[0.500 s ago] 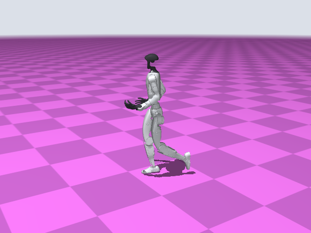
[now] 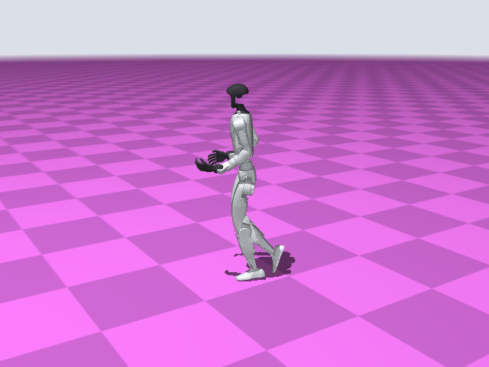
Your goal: Walk run
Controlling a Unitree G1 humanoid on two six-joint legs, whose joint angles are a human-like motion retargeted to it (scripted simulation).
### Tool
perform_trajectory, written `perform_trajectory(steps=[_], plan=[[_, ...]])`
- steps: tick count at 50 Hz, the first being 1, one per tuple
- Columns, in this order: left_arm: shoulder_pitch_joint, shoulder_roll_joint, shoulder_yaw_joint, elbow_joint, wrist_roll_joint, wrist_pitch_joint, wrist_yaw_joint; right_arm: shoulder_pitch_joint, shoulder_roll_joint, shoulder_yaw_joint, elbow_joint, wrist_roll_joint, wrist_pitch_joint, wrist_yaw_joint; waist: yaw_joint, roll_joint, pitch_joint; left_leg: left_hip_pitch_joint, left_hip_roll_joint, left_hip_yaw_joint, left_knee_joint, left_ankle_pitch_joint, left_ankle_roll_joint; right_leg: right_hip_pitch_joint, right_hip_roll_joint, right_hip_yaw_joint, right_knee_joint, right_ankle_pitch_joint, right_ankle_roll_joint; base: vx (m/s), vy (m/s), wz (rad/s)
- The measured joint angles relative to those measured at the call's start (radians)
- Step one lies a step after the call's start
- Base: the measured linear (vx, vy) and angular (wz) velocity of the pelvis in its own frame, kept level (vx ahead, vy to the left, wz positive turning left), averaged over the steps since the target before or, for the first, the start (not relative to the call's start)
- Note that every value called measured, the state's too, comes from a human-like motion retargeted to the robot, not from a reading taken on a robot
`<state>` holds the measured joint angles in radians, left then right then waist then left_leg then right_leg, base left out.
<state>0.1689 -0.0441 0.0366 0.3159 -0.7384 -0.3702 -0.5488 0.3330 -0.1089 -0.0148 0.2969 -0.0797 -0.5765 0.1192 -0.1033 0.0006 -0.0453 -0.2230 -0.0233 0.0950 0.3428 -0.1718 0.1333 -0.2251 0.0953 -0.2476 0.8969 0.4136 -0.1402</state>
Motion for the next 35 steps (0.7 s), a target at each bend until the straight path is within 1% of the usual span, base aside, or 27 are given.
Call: perform_trajectory(steps=[2,4,5,7,10,11,12,13,14,15,16,17,18,19,20,21,22,23,25,27,29,30,31,32,33,34,35], plan=[[-0.062,-0.009,-0.017,0.005,-0.006,-0.027,0.015,0.156,0.025,-0.018,0.018,0.092,-0.036,0.012,-0.022,0.016,0.017,0.053,-0.015,-0.027,-0.055,0.036,0.005,-0.087,0.004,0.012,-0.056,-0.134,0.046,0.98,-0.43,0.93],[-0.099,-0.014,-0.048,-0.010,-0.016,-0.054,0.036,0.286,0.034,-0.032,0.030,0.189,-0.064,0.025,-0.077,0.038,0.029,0.114,-0.024,-0.073,-0.120,0.107,-0.009,-0.159,-0.038,-0.020,-0.167,-0.240,0.093,1.04,-0.41,1.39],[-0.107,-0.014,-0.060,-0.023,-0.022,-0.066,0.046,0.346,0.030,-0.031,0.035,0.234,-0.075,0.030,-0.112,0.045,0.031,0.146,-0.027,-0.087,-0.152,0.151,-0.021,-0.188,-0.064,-0.042,-0.238,-0.279,0.109,0.90,-0.36,1.19],[-0.102,0.003,-0.068,-0.056,-0.035,-0.082,0.054,0.432,0.011,-0.029,0.049,0.291,-0.083,0.030,-0.190,0.038,0.025,0.217,-0.045,-0.089,-0.194,0.237,-0.049,-0.229,-0.088,-0.044,-0.418,-0.316,0.119,1.14,-0.54,0.83],[-0.081,0.051,-0.052,-0.096,-0.055,-0.083,0.042,0.484,-0.012,-0.030,0.056,0.333,-0.086,0.027,-0.278,0.021,0.015,0.325,-0.064,-0.081,-0.230,0.375,-0.099,-0.254,-0.091,0.025,-0.660,-0.398,0.141,1.15,-0.58,0.10],[-0.071,0.070,-0.043,-0.101,-0.060,-0.076,0.032,0.475,-0.015,-0.025,0.048,0.329,-0.084,0.024,-0.280,0.021,0.009,0.350,-0.060,-0.066,-0.222,0.424,-0.123,-0.247,-0.102,0.001,-0.701,-0.404,0.135,0.96,-0.44,-0.63],[-0.062,0.088,-0.037,-0.106,-0.065,-0.069,0.022,0.462,-0.015,-0.020,0.038,0.323,-0.081,0.019,-0.285,0.022,0.004,0.373,-0.057,-0.054,-0.206,0.478,-0.152,-0.241,-0.109,-0.028,-0.728,-0.391,0.104,1.10,-0.50,-0.73],[-0.053,0.106,-0.034,-0.107,-0.069,-0.062,0.012,0.439,-0.010,-0.015,0.025,0.312,-0.078,0.010,-0.295,0.021,0.000,0.390,-0.053,-0.048,-0.174,0.540,-0.191,-0.236,-0.109,-0.070,-0.727,-0.339,0.022,1.16,-0.52,-0.69],[-0.040,0.123,-0.028,-0.107,-0.073,-0.055,0.002,0.404,-0.003,-0.005,0.013,0.296,-0.071,-0.006,-0.295,0.015,-0.014,0.392,-0.054,-0.020,-0.120,0.611,-0.238,-0.217,-0.127,-0.144,-0.714,-0.329,-0.031,1.18,-0.51,-0.82],[-0.025,0.140,-0.021,-0.107,-0.077,-0.048,-0.008,0.363,0.005,0.006,0.002,0.279,-0.063,-0.024,-0.291,0.006,-0.033,0.388,-0.057,0.020,-0.055,0.686,-0.290,-0.191,-0.154,-0.233,-0.695,-0.339,-0.070,1.28,-0.60,-1.41],[0.006,0.155,-0.002,-0.102,-0.067,-0.043,-0.029,0.317,0.021,0.031,-0.003,0.270,-0.055,-0.045,-0.276,0.027,-0.022,0.332,-0.001,0.050,0.167,0.692,-0.335,-0.187,-0.032,-0.040,-0.634,-0.404,-0.101,1.35,-0.63,-1.75],[0.031,0.164,0.014,-0.095,-0.053,-0.036,-0.055,0.259,0.043,0.041,-0.006,0.267,-0.046,-0.061,-0.254,0.046,-0.010,0.276,0.052,0.065,0.373,0.695,-0.371,-0.180,0.055,0.083,-0.581,-0.454,-0.121,1.32,-0.54,-1.85],[0.044,0.161,0.025,-0.082,-0.030,-0.025,-0.092,0.175,0.077,0.024,-0.006,0.275,-0.035,-0.069,-0.215,0.063,0.006,0.218,0.099,0.047,0.549,0.695,-0.388,-0.169,0.072,0.063,-0.542,-0.473,-0.122,1.15,-0.39,-1.48],[0.056,0.144,0.033,-0.069,-0.010,-0.021,-0.104,0.095,0.097,0.008,-0.013,0.285,-0.024,-0.058,-0.199,0.046,-0.001,0.170,0.051,0.000,0.600,0.695,-0.390,-0.142,0.050,0.074,-0.553,-0.473,-0.121,1.04,-0.36,-1.10],[0.068,0.120,0.041,-0.056,0.009,-0.021,-0.103,0.018,0.111,-0.007,-0.024,0.295,-0.014,-0.038,-0.194,0.012,-0.020,0.128,-0.044,-0.061,0.590,0.695,-0.386,-0.107,0.009,0.100,-0.589,-0.463,-0.119,0.98,-0.35,-1.33],[0.088,0.097,0.057,-0.045,0.026,-0.036,-0.080,-0.050,0.115,0.021,-0.033,0.307,-0.007,-0.033,-0.184,-0.020,-0.035,0.092,-0.088,-0.064,0.582,0.645,-0.354,-0.072,0.001,0.156,-0.603,-0.466,-0.121,0.98,-0.30,-1.53],[0.109,0.076,0.069,-0.038,0.042,-0.050,-0.062,-0.111,0.116,0.049,-0.046,0.315,-0.006,-0.036,-0.180,-0.044,-0.044,0.055,-0.112,-0.065,0.572,0.588,-0.312,-0.036,0.000,0.201,-0.620,-0.463,-0.122,1.12,-0.26,-1.43],[0.132,0.060,0.074,-0.039,0.054,-0.065,-0.055,-0.160,0.111,0.077,-0.068,0.316,-0.013,-0.057,-0.189,-0.049,-0.041,0.017,-0.096,-0.065,0.559,0.518,-0.251,0.000,0.008,0.224,-0.643,-0.452,-0.122,1.20,-0.28,-1.13],[0.176,0.026,0.095,-0.049,0.076,-0.081,-0.063,-0.234,0.083,0.121,-0.125,0.300,-0.027,-0.102,-0.163,-0.071,-0.030,-0.071,-0.034,0.005,0.506,0.380,-0.147,0.070,0.007,0.241,-0.695,-0.396,-0.122,1.08,-0.26,-1.45],[0.217,0.006,0.120,-0.058,0.097,-0.081,-0.080,-0.278,0.046,0.141,-0.181,0.269,-0.033,-0.126,-0.093,-0.093,-0.029,-0.132,0.021,0.087,0.350,0.318,-0.119,0.132,0.001,0.218,-0.737,-0.312,-0.122,1.13,-0.30,-2.16],[0.250,-0.003,0.131,-0.061,0.123,-0.073,-0.091,-0.298,0.006,0.144,-0.226,0.232,-0.033,-0.131,-0.025,-0.092,-0.024,-0.155,0.037,0.126,0.131,0.304,-0.121,0.189,0.031,0.251,-0.757,-0.236,-0.122,1.31,-0.26,-1.95],[0.262,-0.005,0.133,-0.062,0.137,-0.068,-0.095,-0.302,-0.013,0.140,-0.244,0.210,-0.030,-0.130,0.006,-0.083,-0.020,-0.156,0.028,0.124,0.014,0.288,-0.119,0.219,0.053,0.272,-0.764,-0.200,-0.122,1.22,-0.15,-1.73],[0.266,-0.007,0.128,-0.063,0.150,-0.063,-0.094,-0.299,-0.030,0.129,-0.252,0.187,-0.022,-0.131,0.042,-0.083,-0.013,-0.156,-0.002,0.074,-0.077,0.261,-0.116,0.256,0.054,0.277,-0.767,-0.168,-0.122,1.19,-0.12,-1.59],[0.266,-0.007,0.122,-0.065,0.161,-0.059,-0.092,-0.293,-0.044,0.115,-0.256,0.162,-0.014,-0.132,0.070,-0.083,-0.005,-0.154,-0.027,0.021,-0.157,0.234,-0.134,0.291,0.053,0.275,-0.766,-0.137,-0.122,1.24,-0.13,-1.24],[0.259,-0.002,0.111,-0.067,0.171,-0.056,-0.086,-0.285,-0.053,0.097,-0.253,0.137,-0.003,-0.134,0.084,-0.082,0.004,-0.148,-0.042,-0.038,-0.216,0.208,-0.196,0.326,0.048,0.257,-0.762,-0.106,-0.122,1.33,-0.13,-0.83],[0.249,0.004,0.102,-0.070,0.179,-0.056,-0.081,-0.269,-0.057,0.082,-0.244,0.119,0.004,-0.137,0.092,-0.077,0.013,-0.143,-0.049,-0.069,-0.248,0.217,-0.227,0.355,0.055,0.248,-0.743,-0.068,-0.122,1.37,-0.13,-0.52],[0.237,0.011,0.093,-0.074,0.186,-0.057,-0.075,-0.251,-0.057,0.069,-0.233,0.104,0.010,-0.139,0.097,-0.069,0.022,-0.138,-0.053,-0.088,-0.265,0.244,-0.243,0.382,0.068,0.243,-0.717,-0.026,-0.122,1.26,-0.16,-0.43]])
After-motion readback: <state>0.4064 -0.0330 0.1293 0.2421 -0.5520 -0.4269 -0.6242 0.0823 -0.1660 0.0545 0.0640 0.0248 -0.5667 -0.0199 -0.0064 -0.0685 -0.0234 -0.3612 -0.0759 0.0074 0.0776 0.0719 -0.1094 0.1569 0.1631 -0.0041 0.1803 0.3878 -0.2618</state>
